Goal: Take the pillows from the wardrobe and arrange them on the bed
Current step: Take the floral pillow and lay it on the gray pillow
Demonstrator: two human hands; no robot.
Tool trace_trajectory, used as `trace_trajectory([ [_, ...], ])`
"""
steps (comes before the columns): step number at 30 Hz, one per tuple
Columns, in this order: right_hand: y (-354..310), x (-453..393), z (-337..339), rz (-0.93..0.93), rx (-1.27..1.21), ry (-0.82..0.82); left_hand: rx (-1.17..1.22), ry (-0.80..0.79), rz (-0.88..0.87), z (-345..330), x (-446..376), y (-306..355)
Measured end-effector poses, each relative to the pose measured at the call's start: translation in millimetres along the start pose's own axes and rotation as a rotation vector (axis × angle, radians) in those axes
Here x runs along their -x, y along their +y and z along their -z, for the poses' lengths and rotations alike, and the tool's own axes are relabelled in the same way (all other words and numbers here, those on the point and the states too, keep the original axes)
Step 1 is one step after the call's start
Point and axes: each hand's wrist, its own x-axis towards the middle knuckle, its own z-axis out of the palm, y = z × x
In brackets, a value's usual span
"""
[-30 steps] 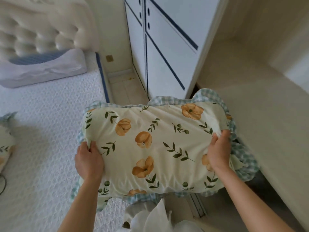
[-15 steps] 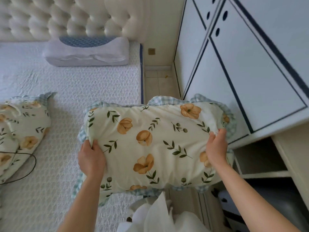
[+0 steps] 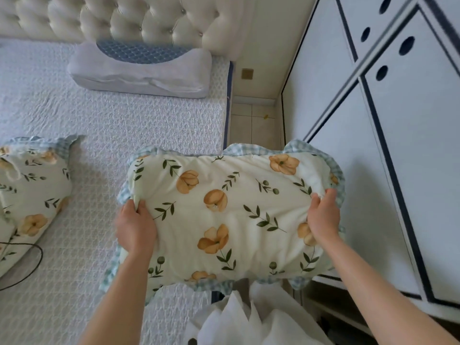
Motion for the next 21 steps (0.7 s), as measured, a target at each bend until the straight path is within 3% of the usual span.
trace_trajectory([
  [15, -108, -286, -41, 0.369, 0.128, -0.003, -0.072, 0.077, 0.19, -102, -98, 192],
  [21, -165, -372, -76, 0.446, 0.143, -0.047, -0.11, 0.231, 0.164, -129, -155, 250],
])
